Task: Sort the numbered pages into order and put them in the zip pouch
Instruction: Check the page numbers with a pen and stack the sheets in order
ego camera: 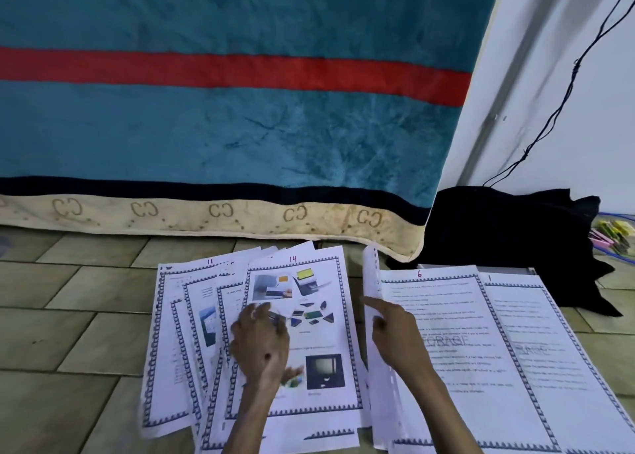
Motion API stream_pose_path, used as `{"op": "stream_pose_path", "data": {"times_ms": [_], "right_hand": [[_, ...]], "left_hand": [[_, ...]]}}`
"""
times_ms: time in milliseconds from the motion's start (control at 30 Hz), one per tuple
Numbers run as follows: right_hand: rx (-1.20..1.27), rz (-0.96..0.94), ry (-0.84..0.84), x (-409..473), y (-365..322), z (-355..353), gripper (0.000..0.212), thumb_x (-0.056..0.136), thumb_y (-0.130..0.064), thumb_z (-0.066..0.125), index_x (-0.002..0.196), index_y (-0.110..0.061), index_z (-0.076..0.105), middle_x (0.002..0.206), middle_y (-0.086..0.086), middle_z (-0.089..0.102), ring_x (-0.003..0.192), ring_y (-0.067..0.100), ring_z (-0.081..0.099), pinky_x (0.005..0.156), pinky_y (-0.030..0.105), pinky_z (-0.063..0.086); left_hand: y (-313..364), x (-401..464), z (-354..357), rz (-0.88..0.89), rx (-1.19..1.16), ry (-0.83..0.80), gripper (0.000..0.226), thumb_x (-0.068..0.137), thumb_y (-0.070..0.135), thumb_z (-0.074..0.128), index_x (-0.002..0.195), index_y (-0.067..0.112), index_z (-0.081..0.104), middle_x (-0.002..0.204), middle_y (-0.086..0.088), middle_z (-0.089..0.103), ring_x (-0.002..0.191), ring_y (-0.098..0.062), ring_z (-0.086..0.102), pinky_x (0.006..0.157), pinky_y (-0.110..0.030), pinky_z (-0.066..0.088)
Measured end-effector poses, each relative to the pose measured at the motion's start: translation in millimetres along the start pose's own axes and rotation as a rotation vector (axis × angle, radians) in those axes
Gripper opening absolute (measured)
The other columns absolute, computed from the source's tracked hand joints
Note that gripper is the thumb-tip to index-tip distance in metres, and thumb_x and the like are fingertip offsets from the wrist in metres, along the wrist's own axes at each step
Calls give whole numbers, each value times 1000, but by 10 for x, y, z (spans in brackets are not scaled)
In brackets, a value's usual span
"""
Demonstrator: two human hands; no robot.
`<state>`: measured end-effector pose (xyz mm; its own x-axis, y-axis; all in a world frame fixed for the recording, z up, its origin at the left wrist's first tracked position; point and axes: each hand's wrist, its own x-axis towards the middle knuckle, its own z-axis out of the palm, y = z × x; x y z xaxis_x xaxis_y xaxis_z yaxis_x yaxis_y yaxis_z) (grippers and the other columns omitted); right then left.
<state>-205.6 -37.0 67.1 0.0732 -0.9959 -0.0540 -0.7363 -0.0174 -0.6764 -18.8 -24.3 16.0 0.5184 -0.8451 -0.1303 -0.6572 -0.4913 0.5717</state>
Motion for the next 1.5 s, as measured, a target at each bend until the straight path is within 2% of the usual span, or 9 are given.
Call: {"op": "stream_pose_path", "data": {"times_ms": [167,433,633,733,900,1067,1233,1333,1500], "right_hand": [[-9,61,-14,28,27,66,46,94,2,35,137,-10,45,142,9,46,128,21,47,96,14,32],[20,82,24,30,69,74,43,96,-2,35,137,-10,45,141,10,48,128,23,47,99,21,35],[284,49,-146,-58,-120,80,46,91,-44,52,128,-18,56,120,-11,56,118,9,52,91,18,37],[187,-3,-125,-70,-154,146,28,89,-33,59,110,-15,63,95,-9,60,98,11,60,69,13,37],[60,34,-3,-6,-32,186,16,94,-13,49,102,-5,61,96,8,63,100,25,62,62,16,34],[119,43,21,19,-20,246,31,93,-14,52,121,-2,59,117,10,65,110,23,60,81,16,36],[128,35,0,41,9,286,31,93,-15,53,122,-5,59,121,6,64,114,21,58,83,14,35],[129,6,24,49,39,275,30,94,-14,52,120,-3,59,118,6,65,110,19,59,79,14,34],[230,-40,9,32,23,207,32,96,-14,49,66,-25,47,39,-22,44,42,-5,43,48,12,31]], "left_hand": [[-152,156,-37,-108,-7,-3,66,77,33,71,131,8,42,127,-20,53,118,-38,48,93,-44,45],[36,146,-228,-114,-398,-128,17,85,20,63,98,13,71,103,-9,71,101,-26,63,83,-24,43],[439,-114,-189,-92,-902,-457,19,91,33,55,92,17,66,84,-5,72,74,-20,70,65,-29,58],[556,-204,-159,-132,-1008,-621,38,96,45,37,100,20,65,98,-8,73,91,-22,70,81,-32,55],[109,-38,-149,-103,-351,-157,36,92,32,52,125,18,54,141,-9,46,127,-29,44,102,-36,39],[-91,31,-267,-281,-199,-149,64,89,29,58,141,10,27,151,-20,20,138,-39,18,109,-46,26],[-158,131,-228,-310,-489,-49,62,83,13,67,135,-1,36,131,-22,53,121,-36,51,98,-38,41],[-102,121,-271,-155,-408,-61,21,89,19,60,72,9,54,70,-10,61,70,-24,57,68,-30,41],[206,-5,-221,4,-597,-84,21,81,25,70,63,21,60,58,9,60,61,-7,60,52,-8,40]]}}
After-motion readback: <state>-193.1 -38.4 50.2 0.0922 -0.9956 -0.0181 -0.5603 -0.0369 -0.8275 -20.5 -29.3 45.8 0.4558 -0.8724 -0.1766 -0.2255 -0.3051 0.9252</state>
